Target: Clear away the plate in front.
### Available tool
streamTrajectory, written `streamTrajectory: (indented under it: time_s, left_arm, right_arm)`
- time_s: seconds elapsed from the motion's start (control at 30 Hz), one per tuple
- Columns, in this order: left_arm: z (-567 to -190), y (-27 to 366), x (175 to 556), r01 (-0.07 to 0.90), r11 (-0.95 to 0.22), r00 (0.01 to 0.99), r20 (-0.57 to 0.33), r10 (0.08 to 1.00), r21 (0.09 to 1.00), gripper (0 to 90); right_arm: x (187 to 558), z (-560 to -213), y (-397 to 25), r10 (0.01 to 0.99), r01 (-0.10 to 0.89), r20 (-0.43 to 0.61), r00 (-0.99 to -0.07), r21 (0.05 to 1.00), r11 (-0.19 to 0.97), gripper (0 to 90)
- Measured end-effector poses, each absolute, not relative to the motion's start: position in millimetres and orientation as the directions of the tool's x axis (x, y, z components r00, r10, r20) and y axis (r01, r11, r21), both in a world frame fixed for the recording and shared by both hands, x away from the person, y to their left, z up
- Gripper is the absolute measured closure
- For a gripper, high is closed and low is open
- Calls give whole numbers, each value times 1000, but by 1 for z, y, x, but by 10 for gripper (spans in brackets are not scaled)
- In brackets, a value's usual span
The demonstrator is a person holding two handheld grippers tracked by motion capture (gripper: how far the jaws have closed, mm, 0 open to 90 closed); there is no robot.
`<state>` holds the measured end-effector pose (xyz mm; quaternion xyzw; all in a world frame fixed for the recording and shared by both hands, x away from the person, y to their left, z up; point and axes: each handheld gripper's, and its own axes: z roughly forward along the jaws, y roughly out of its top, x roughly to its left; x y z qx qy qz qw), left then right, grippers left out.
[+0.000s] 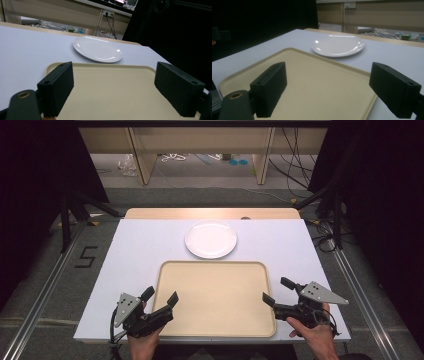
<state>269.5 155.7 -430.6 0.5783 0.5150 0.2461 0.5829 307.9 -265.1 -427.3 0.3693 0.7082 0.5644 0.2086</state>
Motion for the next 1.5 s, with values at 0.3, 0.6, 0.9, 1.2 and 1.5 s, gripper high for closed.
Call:
streamTrajectory:
  time_s: [0.3, 0.6, 0.9, 1.2, 1.5]
  left_arm:
    - [-431, 152, 271, 317, 210, 347, -319, 882, 925, 155]
    - [-432, 142, 277, 345, 268, 329, -383, 863, 899, 155]
    - [-431, 121, 305, 394, 289, 301, -419, 857, 873, 154]
    - [-430, 101, 342, 458, 270, 278, -425, 861, 847, 157]
    - [-427, 90, 381, 503, 288, 271, -465, 843, 815, 155]
  right_arm:
    - [308, -427, -265, 758, 287, 120, -641, 953, 91, 154]
    - [308, -428, -265, 757, 287, 122, -642, 954, 90, 155]
    - [308, -427, -265, 750, 290, 127, -649, 953, 90, 155]
    - [308, -426, -265, 748, 286, 127, -652, 954, 87, 155]
    - [307, -425, -265, 743, 286, 129, -656, 954, 87, 155]
